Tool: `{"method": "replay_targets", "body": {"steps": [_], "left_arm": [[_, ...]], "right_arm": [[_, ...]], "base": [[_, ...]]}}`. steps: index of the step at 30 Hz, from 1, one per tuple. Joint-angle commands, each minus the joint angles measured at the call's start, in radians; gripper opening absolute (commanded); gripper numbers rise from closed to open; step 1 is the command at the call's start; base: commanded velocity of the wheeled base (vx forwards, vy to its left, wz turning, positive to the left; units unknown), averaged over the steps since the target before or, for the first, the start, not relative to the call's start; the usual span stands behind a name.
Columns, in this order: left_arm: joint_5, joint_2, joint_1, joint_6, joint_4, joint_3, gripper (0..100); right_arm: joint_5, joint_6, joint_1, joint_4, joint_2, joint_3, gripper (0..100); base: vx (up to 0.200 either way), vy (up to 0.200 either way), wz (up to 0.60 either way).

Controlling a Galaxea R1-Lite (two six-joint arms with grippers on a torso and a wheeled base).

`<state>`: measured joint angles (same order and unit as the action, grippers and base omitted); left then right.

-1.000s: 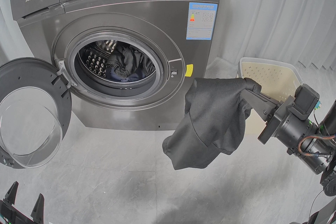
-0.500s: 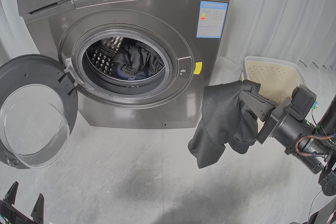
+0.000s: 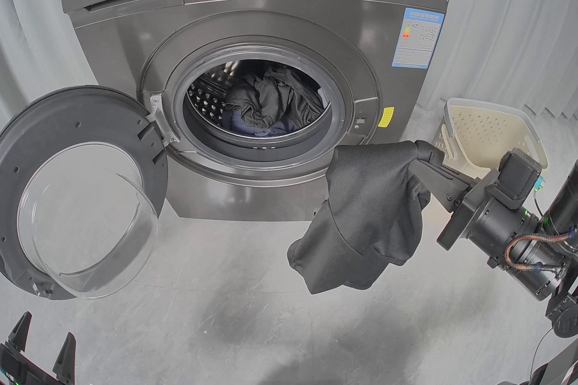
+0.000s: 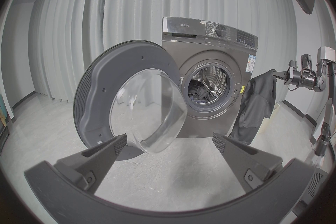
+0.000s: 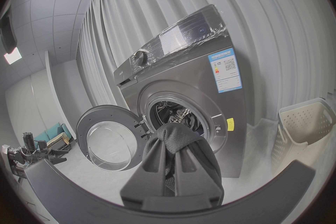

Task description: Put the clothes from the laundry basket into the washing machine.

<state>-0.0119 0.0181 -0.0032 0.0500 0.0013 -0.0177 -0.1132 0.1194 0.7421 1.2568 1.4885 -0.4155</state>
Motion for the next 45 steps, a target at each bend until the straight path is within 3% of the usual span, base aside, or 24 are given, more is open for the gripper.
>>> {"method": "replay_targets", "body": {"steps": [1,10,13,20,27,33,36,39,42,45], "left_arm": [[0.0,-0.01,0.0,0.001,0.0,0.016,100],[0.0,-0.012,0.002,-0.002,-0.001,0.016,100],[-0.003,-0.013,0.002,-0.024,-0.001,0.018,100],[0.006,-0.012,0.0,-0.042,-0.001,0.018,100],[0.009,-0.017,0.003,-0.044,-0.003,0.018,100],[0.046,-0.017,0.003,-0.073,-0.014,0.018,100],[0.098,0.011,0.006,-0.038,-0.104,-0.091,100],[0.155,0.098,0.002,-0.024,-0.122,-0.197,100],[0.29,0.263,-0.029,-0.022,-0.129,-0.203,100],[0.379,0.418,-0.034,-0.029,-0.162,-0.191,100]], "right_arm": [[0.0,0.0,0.0,0.001,0.009,0.004,0],[0.004,0.002,0.011,0.001,0.03,0.006,0],[0.006,0.0,0.016,-0.002,0.038,-0.008,0],[0.007,0.006,0.028,0.006,0.144,-0.132,0],[-0.005,0.014,0.072,0.093,0.239,-0.183,0],[-0.01,0.016,0.08,0.161,0.326,-0.253,0],[-0.013,0.016,0.089,0.191,0.358,-0.295,0],[-0.016,0.016,0.089,0.2,0.372,-0.319,0],[-0.017,0.016,0.092,0.2,0.384,-0.35,0],[-0.017,0.016,0.097,0.202,0.391,-0.364,0]], "base": [[0.0,0.0,0.0],[0.0,0.0,0.0],[0.0,0.0,0.0],[0.0,0.0,0.0],[0.0,0.0,0.0],[0.0,0.0,0.0],[0.0,0.0,0.0],[0.0,0.0,0.0],[0.0,0.0,0.0],[0.0,0.0,0.0]]}}
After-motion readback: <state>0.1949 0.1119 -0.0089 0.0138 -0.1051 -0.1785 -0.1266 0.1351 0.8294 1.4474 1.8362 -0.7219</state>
